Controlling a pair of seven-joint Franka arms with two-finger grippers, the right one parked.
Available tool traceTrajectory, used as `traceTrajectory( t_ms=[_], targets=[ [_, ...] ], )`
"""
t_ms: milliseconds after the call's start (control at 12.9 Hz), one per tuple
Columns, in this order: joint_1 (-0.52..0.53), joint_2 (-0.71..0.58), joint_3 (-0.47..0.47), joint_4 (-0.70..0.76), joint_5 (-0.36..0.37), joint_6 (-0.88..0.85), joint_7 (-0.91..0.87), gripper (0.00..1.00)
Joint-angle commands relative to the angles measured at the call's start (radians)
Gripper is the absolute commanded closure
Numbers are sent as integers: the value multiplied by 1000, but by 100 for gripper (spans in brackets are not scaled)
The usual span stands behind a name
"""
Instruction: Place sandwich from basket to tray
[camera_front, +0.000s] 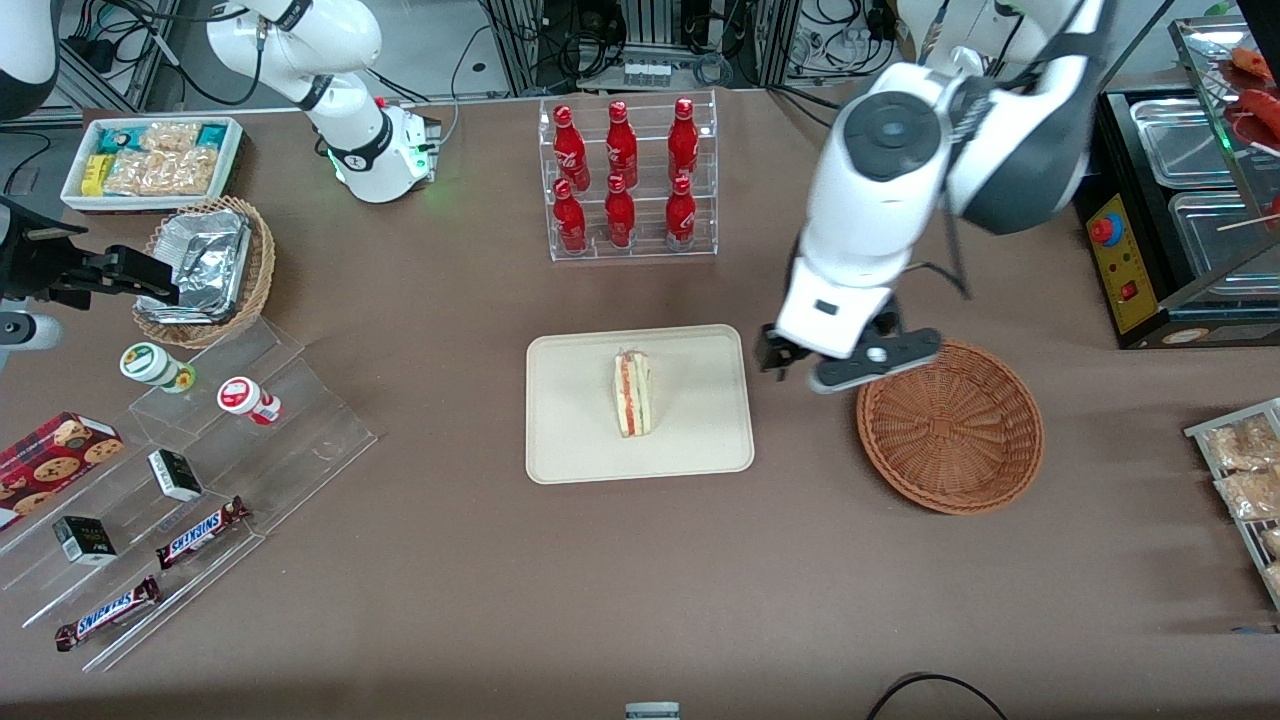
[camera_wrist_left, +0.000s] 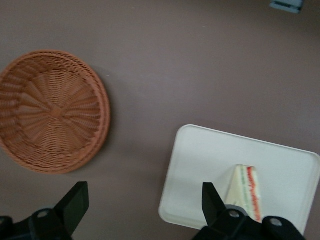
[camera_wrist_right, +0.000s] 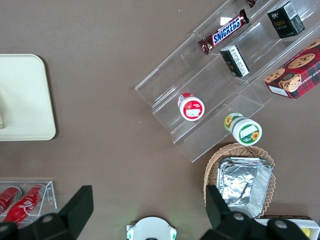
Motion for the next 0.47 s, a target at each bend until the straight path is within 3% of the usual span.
traceTrajectory(
  t_ms=[0,388],
  targets=[
    [91,-105,-10,-97,-2,-15,124,0],
    [291,-203,-10,-165,-49,-63,428,0]
  ],
)
